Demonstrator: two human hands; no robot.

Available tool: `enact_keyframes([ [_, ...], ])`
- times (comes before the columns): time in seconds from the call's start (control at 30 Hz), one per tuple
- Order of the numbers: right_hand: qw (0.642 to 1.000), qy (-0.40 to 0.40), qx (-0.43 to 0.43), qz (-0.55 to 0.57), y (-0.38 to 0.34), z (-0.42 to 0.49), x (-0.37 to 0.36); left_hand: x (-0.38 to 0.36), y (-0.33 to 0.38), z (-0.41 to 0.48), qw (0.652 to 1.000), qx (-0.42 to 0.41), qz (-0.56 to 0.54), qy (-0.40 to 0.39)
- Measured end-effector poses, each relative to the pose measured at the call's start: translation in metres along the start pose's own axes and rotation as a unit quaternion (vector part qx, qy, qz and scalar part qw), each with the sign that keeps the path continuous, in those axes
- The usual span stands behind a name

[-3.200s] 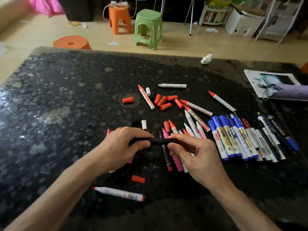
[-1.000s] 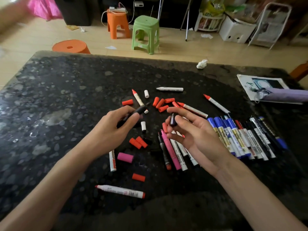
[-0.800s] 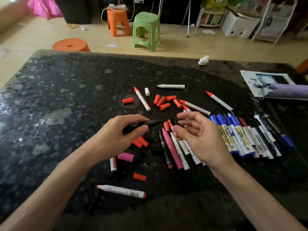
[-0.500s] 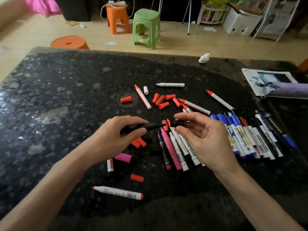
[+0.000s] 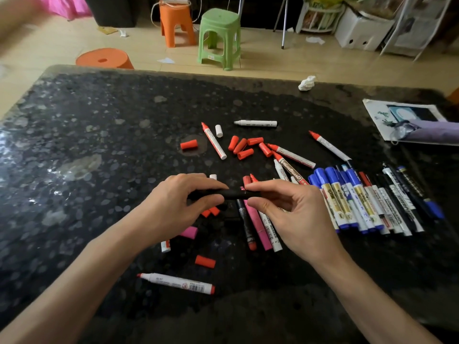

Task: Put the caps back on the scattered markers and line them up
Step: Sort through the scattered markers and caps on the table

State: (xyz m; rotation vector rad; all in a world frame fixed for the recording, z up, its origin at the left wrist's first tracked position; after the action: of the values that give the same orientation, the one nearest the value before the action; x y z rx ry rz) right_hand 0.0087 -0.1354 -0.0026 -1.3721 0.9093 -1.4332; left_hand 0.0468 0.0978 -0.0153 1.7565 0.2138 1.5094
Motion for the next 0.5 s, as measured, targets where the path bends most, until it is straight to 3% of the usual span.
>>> enact_keyframes([
  [0.27, 0.997, 0.025, -0.023, 0.065, 0.005, -0.004, -0.004, -0.004, 0.006, -0.002, 0.999, 0.009, -0.033, -0.005],
  [0.5, 0.997, -0.039, -0.047, 0.045, 0.01, 0.003, -0.005, 0.007, 0.0, -0.006, 0.994, 0.048, 0.045, -0.084],
])
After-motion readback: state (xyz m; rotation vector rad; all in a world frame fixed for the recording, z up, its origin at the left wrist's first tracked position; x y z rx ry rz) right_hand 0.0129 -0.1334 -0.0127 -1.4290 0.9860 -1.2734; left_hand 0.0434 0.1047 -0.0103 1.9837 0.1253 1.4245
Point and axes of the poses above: each hand's wrist, its own z-axis towards the middle knuckle, its own x-axis out of the back of the hand, y = z × x, the point moved 1 cm from there along z, towards the middle knuckle, and after that the axes turned 5 degrees about z, right-handed, at the moved point
